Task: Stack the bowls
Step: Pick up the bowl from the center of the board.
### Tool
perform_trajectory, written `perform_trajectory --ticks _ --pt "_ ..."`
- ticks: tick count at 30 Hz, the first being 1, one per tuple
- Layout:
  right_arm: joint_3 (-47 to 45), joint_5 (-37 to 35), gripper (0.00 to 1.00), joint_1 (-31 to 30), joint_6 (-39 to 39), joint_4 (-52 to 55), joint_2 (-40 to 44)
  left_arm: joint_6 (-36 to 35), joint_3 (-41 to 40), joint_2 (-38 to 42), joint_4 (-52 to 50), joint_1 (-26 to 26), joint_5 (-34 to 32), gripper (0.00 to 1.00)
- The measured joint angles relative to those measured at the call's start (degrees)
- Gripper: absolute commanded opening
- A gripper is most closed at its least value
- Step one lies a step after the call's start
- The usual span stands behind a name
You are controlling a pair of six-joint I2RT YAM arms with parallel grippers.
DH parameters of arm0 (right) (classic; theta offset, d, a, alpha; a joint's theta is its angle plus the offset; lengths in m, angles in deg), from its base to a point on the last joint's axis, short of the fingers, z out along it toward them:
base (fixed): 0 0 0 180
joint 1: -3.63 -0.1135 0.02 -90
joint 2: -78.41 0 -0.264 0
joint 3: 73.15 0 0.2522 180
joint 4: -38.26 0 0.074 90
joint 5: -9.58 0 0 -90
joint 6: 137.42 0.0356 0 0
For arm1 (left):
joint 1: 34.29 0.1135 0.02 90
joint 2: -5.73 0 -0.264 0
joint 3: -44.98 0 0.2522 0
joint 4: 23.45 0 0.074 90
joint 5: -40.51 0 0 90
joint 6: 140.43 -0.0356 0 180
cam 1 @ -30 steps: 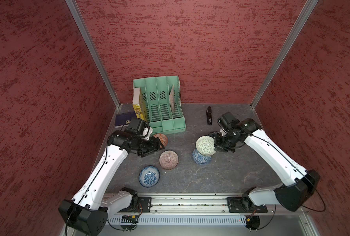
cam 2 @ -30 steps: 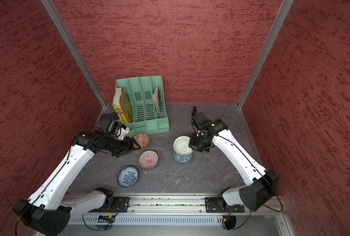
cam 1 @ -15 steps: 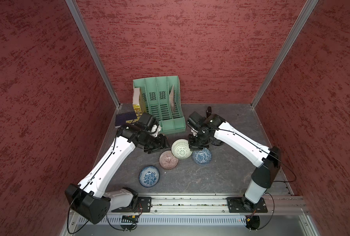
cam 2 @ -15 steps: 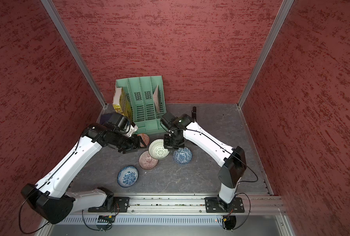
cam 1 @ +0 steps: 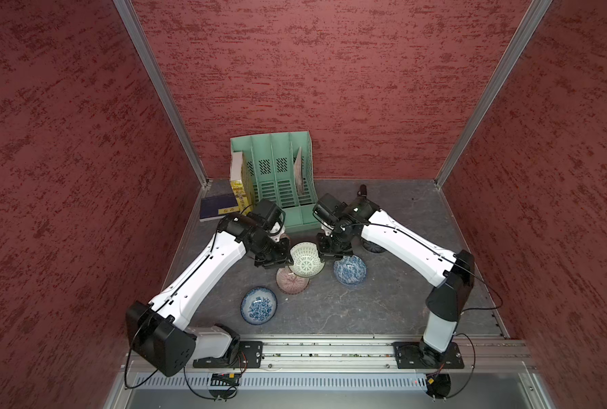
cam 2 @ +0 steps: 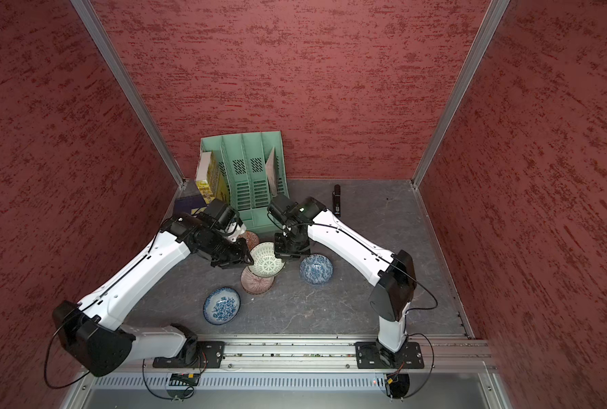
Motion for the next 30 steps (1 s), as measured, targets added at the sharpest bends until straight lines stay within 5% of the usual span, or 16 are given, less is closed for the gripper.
perform_trajectory --ticks 24,28,30 --pt "0.0 0.22 0.0 -0.94 -0.39 0.17 -0.87 0.94 -0.96 0.0 0.44 -0.92 -2.67 0.0" --pt "0.28 0.59 0.45 -0.94 -1.11 0.07 -1.27 0.92 -1.6 0.0 0.63 -0.92 -3.41 0.0" --pt "1.11 0.61 0.55 -0.94 -1.99 0.15 -1.51 0.92 -2.43 0.0 0.46 -0.92 -4.17 0.0"
